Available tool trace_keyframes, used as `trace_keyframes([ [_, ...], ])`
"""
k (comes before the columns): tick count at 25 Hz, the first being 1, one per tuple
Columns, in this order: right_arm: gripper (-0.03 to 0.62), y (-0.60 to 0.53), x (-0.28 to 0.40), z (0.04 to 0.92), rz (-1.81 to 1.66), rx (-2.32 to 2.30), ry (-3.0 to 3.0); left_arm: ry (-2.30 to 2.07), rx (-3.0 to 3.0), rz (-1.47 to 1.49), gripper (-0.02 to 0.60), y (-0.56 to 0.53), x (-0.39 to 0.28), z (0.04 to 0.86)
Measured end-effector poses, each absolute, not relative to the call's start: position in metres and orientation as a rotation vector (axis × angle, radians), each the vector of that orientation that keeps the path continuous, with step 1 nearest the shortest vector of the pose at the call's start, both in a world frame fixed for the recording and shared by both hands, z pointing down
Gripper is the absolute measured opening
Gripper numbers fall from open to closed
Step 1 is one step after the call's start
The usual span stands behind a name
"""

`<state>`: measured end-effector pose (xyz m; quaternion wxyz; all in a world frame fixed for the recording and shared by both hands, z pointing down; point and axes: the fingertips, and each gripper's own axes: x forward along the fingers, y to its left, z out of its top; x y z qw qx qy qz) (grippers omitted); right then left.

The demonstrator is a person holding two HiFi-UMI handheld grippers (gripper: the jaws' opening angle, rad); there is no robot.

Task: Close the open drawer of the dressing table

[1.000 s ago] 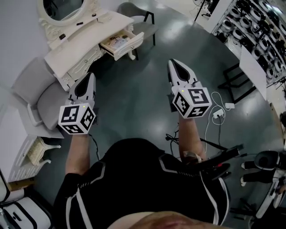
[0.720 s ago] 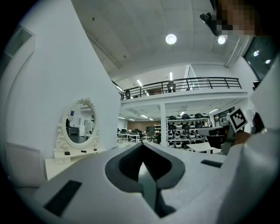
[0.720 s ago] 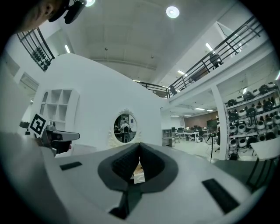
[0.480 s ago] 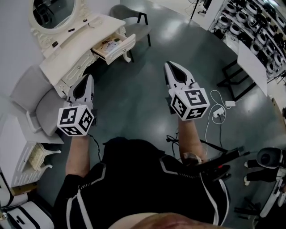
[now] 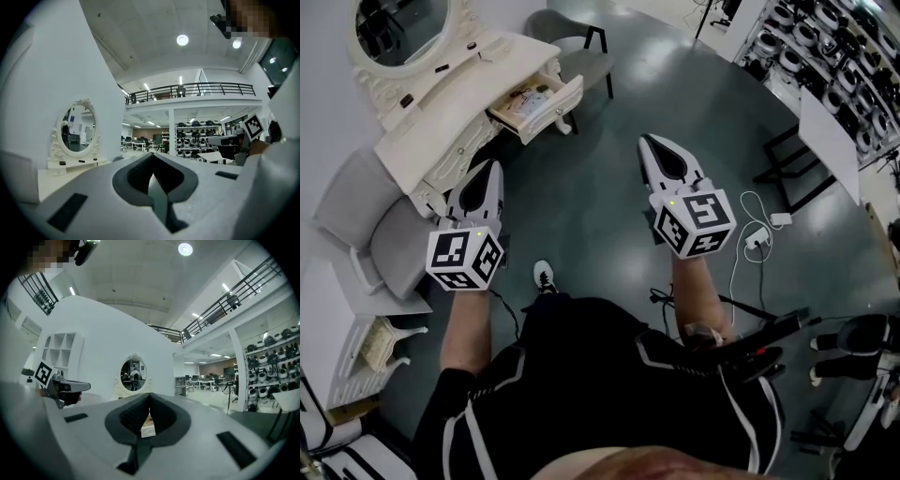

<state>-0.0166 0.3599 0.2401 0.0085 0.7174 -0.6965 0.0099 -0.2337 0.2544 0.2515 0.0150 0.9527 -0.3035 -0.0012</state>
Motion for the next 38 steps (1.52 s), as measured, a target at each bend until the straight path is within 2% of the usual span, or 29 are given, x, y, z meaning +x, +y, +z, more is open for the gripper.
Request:
trace_keyframes([
  [13, 0.005, 0.214, -0.033, 0.233, 0.029, 2.236, -2.139, -0.861, 2.982, -0.012, 0.003, 0.104, -0.235, 0.249],
  [27, 0.005, 0.123, -0.034, 0.237, 0.061, 2.317, -2.019, -0.744, 3.018, -0.004, 0.003, 0.003, -0.231, 0.258],
  [38, 0.005, 0.073, 0.017, 0.252, 0.081, 2.257, -2.080, -0.764, 2.979, 0.022, 0.003, -0.033, -0.175, 0.276],
])
